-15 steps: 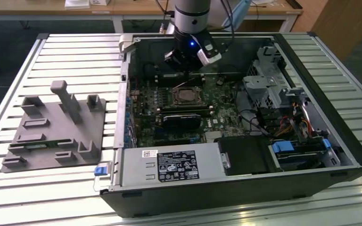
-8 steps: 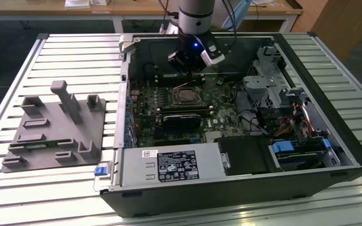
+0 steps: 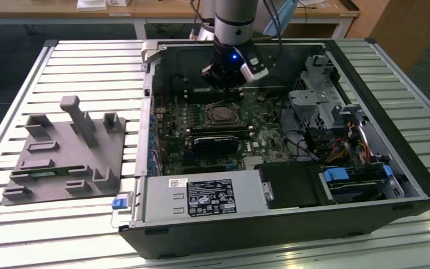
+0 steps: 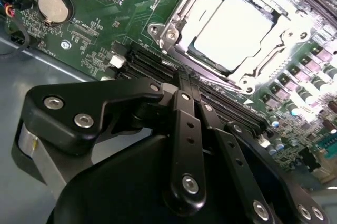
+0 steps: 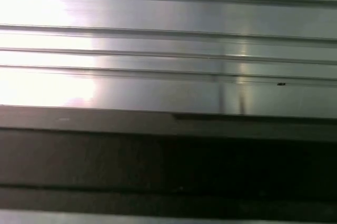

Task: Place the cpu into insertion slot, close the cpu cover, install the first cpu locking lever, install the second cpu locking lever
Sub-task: 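Install the first cpu locking lever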

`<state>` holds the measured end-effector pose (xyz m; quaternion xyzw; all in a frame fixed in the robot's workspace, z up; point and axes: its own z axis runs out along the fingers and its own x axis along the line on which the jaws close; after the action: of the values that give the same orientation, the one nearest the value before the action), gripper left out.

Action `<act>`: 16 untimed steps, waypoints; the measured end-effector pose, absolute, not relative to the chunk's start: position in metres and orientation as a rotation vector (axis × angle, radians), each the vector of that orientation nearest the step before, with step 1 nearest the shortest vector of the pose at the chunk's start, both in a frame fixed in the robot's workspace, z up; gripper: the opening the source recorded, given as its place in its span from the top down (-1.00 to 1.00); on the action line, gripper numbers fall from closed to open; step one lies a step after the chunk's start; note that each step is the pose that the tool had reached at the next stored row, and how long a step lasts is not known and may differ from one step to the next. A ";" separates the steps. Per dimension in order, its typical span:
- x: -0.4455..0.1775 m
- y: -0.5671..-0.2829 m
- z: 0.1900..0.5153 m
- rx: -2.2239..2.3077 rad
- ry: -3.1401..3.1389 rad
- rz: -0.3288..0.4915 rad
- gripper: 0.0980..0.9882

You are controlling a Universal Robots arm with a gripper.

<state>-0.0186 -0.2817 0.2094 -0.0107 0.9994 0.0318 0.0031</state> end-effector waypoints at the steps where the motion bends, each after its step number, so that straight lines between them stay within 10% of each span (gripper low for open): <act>1: -0.018 -0.282 0.208 -0.034 3.134 0.100 0.98; 16: -0.016 -0.282 0.200 -0.033 3.135 0.099 0.98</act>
<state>-0.0164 -0.2818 0.2000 -0.0106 0.9994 0.0316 0.0026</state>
